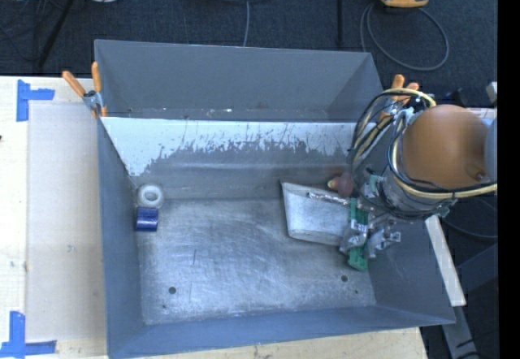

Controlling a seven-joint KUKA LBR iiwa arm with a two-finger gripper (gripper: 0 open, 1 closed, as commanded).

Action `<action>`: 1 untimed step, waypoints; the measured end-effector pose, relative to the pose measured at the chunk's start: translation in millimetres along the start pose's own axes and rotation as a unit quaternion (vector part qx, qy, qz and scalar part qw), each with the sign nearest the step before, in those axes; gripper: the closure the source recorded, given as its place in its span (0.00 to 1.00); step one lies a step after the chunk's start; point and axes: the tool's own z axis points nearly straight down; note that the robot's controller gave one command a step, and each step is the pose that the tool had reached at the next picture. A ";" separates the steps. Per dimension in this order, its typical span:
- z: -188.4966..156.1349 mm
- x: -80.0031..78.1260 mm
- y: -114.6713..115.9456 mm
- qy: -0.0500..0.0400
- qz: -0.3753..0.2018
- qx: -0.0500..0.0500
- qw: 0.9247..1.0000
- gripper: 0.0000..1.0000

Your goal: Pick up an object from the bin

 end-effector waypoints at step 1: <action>-207.7 8.9 0.1 0.000 -0.097 0.007 0.995 1.00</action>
Offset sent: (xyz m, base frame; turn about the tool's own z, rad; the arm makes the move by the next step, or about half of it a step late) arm -0.0030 -0.0096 0.2037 -0.1967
